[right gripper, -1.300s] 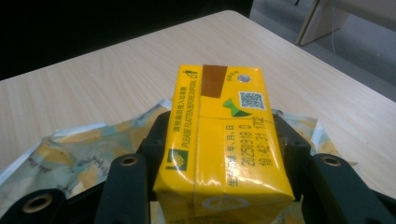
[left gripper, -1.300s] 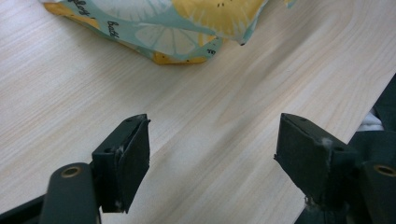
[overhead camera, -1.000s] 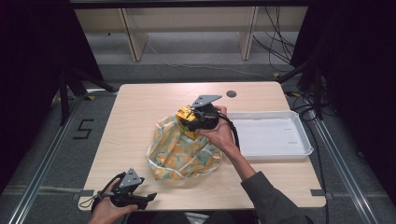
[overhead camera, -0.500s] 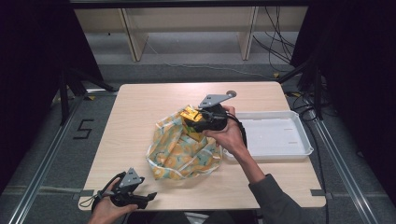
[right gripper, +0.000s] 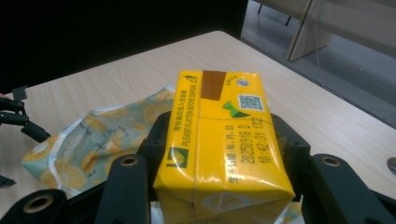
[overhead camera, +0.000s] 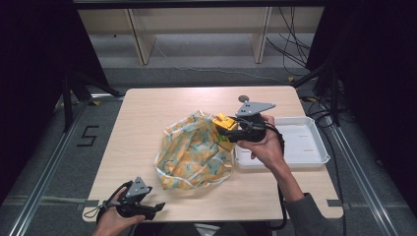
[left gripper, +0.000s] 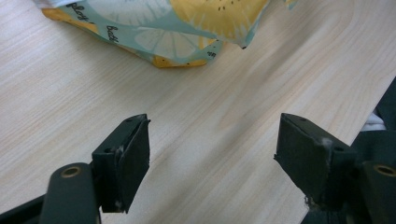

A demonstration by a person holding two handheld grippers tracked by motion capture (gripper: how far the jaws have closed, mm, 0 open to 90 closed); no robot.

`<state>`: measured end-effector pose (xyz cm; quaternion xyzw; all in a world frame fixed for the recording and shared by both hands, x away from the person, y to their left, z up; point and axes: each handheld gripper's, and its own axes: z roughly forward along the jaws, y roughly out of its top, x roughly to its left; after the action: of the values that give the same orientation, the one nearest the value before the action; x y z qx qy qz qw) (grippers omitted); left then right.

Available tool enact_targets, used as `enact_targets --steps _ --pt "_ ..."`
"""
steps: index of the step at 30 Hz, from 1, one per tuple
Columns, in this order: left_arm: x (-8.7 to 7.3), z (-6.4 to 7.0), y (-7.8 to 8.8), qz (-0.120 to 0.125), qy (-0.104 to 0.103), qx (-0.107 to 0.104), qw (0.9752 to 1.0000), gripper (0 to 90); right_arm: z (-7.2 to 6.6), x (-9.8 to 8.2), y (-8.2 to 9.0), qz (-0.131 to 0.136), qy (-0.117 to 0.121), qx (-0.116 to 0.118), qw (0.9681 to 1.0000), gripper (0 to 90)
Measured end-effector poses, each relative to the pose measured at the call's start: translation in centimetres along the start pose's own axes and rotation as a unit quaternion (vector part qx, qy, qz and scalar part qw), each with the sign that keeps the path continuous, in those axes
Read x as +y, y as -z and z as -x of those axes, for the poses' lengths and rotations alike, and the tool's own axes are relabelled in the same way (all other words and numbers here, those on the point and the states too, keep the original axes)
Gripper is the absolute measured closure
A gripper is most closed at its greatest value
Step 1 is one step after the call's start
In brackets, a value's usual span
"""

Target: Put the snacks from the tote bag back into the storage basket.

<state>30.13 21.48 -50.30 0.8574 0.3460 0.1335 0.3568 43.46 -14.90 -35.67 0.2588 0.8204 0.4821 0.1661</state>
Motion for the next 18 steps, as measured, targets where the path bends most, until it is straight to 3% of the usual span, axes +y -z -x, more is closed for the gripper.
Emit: enact_targets --steps 2,3,4,5,18 --pt "0.0 0.0 0.1 -0.002 0.000 -0.004 1.0000 25.6 0.4 -0.3 0.7 0.001 0.003 -0.004 1.0000 52.1" --pt "0.0 0.0 0.1 0.001 0.004 -0.001 1.0000 25.6 0.5 -0.5 1.0 -0.001 -0.007 -0.006 1.0000 52.1" --pt "0.1 -0.3 0.1 0.003 -0.019 0.003 0.9998 25.6 0.6 -0.8 1.3 0.000 -0.012 -0.008 0.9999 52.1" --pt "0.0 -0.1 0.1 0.006 -0.009 0.002 0.9999 25.6 0.9 -1.0 1.5 -0.003 -0.010 -0.006 0.9999 52.1" --pt "0.1 -0.2 0.1 0.008 -0.009 0.001 0.9999 25.6 3.2 -4.4 3.7 -0.014 -0.032 -0.042 0.9985 52.0"
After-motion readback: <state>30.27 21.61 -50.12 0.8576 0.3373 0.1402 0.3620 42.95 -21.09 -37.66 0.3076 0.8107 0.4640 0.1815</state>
